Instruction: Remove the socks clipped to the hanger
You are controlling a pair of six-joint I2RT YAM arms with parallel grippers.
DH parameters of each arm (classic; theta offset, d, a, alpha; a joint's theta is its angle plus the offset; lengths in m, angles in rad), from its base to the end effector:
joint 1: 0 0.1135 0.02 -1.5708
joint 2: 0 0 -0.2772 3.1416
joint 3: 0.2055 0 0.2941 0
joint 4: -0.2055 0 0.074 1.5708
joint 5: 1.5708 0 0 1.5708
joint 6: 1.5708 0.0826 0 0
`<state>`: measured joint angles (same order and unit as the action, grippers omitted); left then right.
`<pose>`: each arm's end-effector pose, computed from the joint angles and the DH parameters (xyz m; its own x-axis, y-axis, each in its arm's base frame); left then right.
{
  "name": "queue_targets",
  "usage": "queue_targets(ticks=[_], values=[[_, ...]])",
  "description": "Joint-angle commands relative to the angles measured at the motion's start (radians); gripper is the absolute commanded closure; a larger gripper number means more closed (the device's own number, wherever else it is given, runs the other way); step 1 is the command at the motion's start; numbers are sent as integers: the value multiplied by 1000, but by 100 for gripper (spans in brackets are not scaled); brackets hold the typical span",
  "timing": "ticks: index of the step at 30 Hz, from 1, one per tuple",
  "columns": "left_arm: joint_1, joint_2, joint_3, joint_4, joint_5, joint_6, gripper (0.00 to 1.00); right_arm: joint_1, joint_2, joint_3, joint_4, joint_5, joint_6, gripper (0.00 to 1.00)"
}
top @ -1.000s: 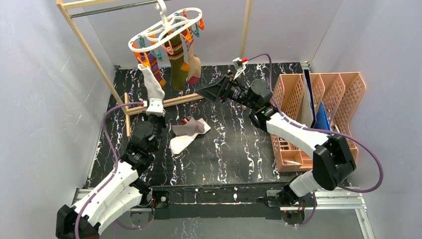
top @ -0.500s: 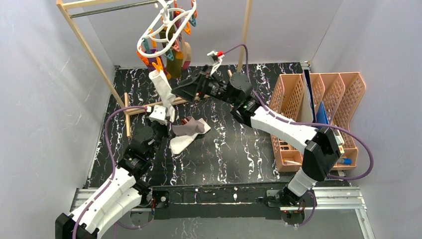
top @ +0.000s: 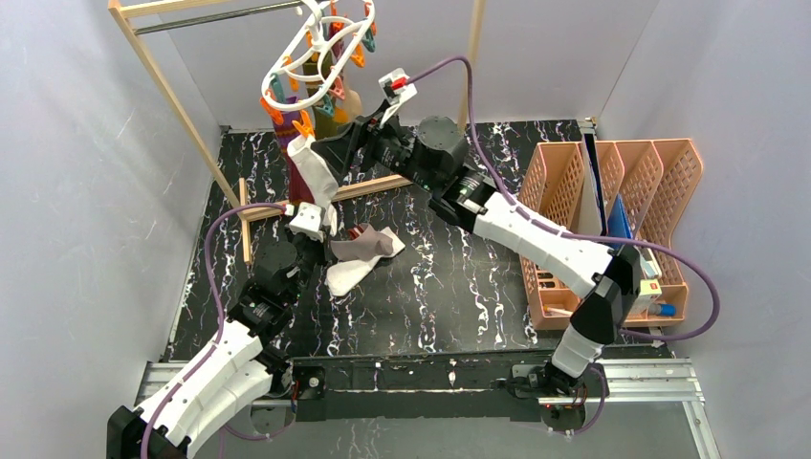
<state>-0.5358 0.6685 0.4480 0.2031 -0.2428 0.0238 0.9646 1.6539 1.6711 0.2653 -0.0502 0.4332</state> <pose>0.2257 -0.1109 0.2782 -0.0081 0.0317 -0.9995 0.2891 0.9569 0.0280 0.2702 0.3969 0.4983 -0.2119 0.4302 -0.8775 -0.8366 0.3844 0.3904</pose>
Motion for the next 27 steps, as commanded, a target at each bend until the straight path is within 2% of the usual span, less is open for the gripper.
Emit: queue_targets(ticks=[1,27], values=[[2,-11,-17,-1,10,-10,100,1,50,98,-45,33,-48,20],[3,-31,-20,9,-7,-10,100,8,237,329,-57,-27,12,20]])
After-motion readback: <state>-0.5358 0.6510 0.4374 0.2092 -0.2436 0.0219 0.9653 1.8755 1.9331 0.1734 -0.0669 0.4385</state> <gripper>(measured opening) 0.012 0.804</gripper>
